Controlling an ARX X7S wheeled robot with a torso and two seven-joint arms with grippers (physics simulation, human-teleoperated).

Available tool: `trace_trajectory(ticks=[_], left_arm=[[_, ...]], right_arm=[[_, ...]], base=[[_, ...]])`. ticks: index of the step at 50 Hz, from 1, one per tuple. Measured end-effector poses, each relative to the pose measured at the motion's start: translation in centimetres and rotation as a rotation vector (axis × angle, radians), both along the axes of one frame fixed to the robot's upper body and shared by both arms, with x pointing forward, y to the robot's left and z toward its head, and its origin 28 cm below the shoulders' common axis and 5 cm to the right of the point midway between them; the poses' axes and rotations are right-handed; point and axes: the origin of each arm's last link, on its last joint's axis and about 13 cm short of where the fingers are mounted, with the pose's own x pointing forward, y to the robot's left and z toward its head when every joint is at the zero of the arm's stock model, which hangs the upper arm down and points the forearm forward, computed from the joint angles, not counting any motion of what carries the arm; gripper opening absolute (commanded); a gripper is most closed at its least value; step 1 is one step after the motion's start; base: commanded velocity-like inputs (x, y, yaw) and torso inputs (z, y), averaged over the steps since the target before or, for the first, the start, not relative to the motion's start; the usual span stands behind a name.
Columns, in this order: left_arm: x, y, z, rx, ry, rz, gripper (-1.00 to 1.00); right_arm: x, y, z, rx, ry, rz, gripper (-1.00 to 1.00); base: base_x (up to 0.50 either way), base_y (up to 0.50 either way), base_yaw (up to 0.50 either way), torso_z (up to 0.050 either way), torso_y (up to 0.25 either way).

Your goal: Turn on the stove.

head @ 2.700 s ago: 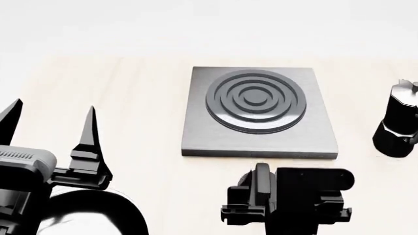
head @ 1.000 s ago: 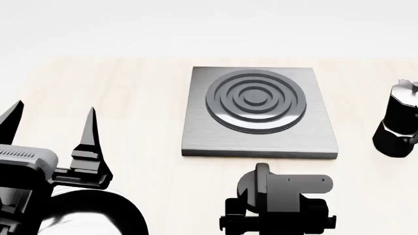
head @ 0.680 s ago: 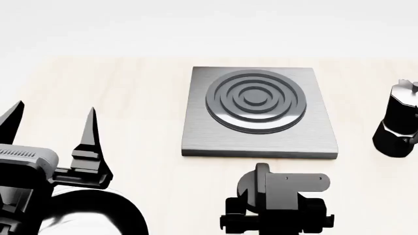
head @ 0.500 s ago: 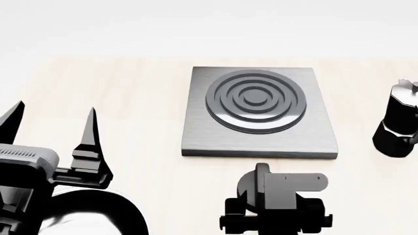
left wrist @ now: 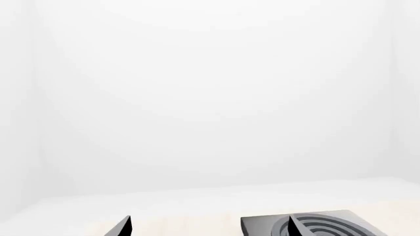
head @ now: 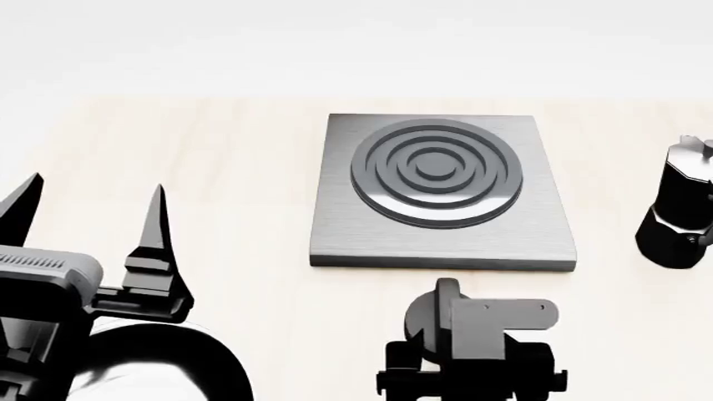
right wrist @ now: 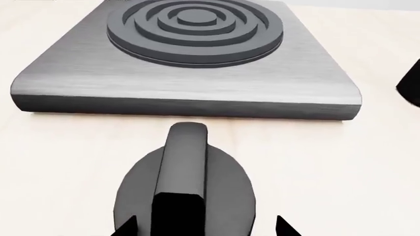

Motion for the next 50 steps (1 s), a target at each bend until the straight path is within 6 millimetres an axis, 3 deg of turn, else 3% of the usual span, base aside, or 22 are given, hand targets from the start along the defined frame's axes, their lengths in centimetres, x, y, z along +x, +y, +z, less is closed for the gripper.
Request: trace_trajectory(ticks=[26, 50], left_arm=[[0.0, 0.0, 0.0, -0.001, -0.001, 0.002, 1.0], [0.0, 0.1, 0.0, -0.003, -0.002, 0.004, 1.0]], right_arm=[[-1.1, -1.3, -0.1, -0.028, -0.02, -0.093, 1.0], [-2.3, -2.9, 1.2, -0.041, -0.069, -0.203, 1.0]], base=[[0.0, 0.0, 0.0, 0.0, 0.0], [0.0, 0.0, 0.0, 0.0, 0.0]])
